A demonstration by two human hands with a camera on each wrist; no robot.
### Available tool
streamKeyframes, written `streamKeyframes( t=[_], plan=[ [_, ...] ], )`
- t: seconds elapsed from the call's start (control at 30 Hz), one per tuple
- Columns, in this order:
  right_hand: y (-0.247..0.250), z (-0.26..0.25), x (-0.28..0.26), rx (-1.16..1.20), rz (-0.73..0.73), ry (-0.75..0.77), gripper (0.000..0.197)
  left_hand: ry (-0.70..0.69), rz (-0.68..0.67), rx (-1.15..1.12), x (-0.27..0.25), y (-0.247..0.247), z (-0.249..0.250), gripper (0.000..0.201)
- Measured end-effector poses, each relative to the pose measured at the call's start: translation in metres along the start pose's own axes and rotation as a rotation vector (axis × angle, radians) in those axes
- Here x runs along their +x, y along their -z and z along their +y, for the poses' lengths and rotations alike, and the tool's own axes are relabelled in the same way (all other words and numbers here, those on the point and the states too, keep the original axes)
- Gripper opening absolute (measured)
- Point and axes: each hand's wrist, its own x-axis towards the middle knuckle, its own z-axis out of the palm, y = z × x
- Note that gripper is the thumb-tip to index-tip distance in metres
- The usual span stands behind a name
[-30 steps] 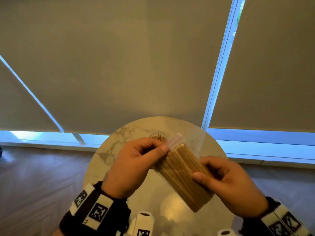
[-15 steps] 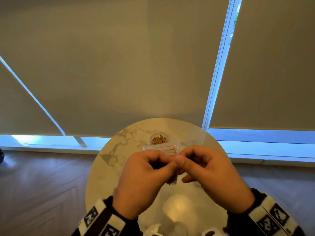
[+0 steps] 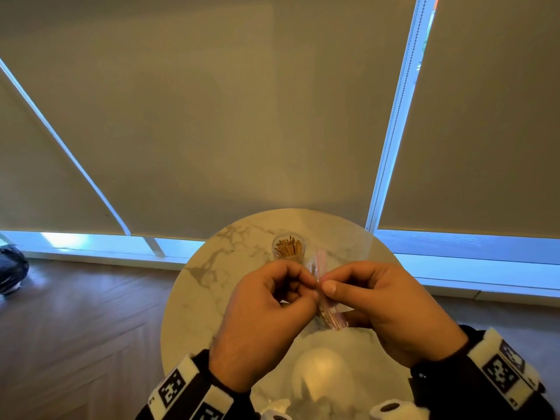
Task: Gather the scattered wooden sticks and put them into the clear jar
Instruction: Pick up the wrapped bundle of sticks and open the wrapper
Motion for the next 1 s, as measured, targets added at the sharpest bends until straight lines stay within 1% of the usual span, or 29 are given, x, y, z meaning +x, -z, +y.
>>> streamKeyframes(
  t=[0.03, 0.07, 0.1, 0.13, 0.17, 0.23, 0.3, 0.33, 0.47, 0.53, 0.57, 0.67, 0.8, 0.9, 1.0],
  plan=[
    [0.000, -0.002, -0.002, 0.028, -0.006, -0.007, 0.008, 0.007, 0.002, -0.024, -0.001, 0.000, 0.001, 0.007],
    [0.001, -0.001, -0.002, 0.033, -0.009, -0.011, 0.013, 0.023, 0.000, -0.051, -0.003, -0.001, 0.002, 0.006],
    [0.001, -0.001, -0.004, 0.027, -0.006, -0.014, 0.016, 0.042, 0.003, -0.068, -0.004, -0.002, 0.003, 0.011],
    [0.001, 0.001, -0.005, 0.002, 0.004, -0.003, 0.013, 0.059, 0.009, -0.075, -0.005, -0.003, 0.004, 0.017],
    [0.000, 0.001, -0.006, -0.026, 0.015, 0.017, 0.005, 0.065, 0.011, -0.063, -0.007, -0.003, 0.004, 0.020],
    [-0.001, 0.005, -0.008, -0.121, 0.010, 0.065, 0.014, 0.065, 0.000, -0.004, -0.009, -0.005, 0.006, 0.018],
    [-0.002, 0.007, -0.010, -0.155, -0.006, 0.082, 0.010, 0.089, -0.020, 0.005, -0.011, -0.005, 0.006, 0.015],
    [-0.002, 0.008, -0.011, -0.140, -0.021, 0.077, 0.008, 0.108, -0.030, -0.022, -0.011, -0.004, 0.006, 0.017],
    [-0.003, 0.009, -0.014, 0.004, -0.046, 0.003, 0.017, 0.166, -0.046, -0.143, -0.013, -0.003, 0.004, 0.022],
    [-0.006, 0.012, -0.015, 0.054, -0.046, 0.003, 0.013, 0.176, -0.046, -0.146, -0.014, -0.004, 0.003, 0.022],
    [-0.008, 0.012, -0.016, 0.046, -0.037, 0.012, 0.010, 0.180, -0.049, -0.132, -0.014, -0.004, 0.002, 0.021],
    [-0.009, 0.018, -0.015, -0.064, 0.026, 0.058, 0.009, 0.173, -0.052, -0.037, -0.014, -0.003, -0.001, 0.019],
    [0.003, 0.020, -0.013, -0.167, 0.194, 0.134, 0.008, 0.170, 0.010, 0.048, -0.012, 0.004, -0.003, 0.020],
    [0.000, 0.019, -0.014, -0.251, 0.196, 0.187, 0.013, 0.210, 0.030, 0.042, -0.011, 0.000, 0.000, 0.007],
    [-0.003, 0.022, -0.015, -0.317, 0.193, 0.254, 0.024, 0.200, 0.056, 0.041, -0.008, -0.004, 0.001, 0.012]
  ],
)
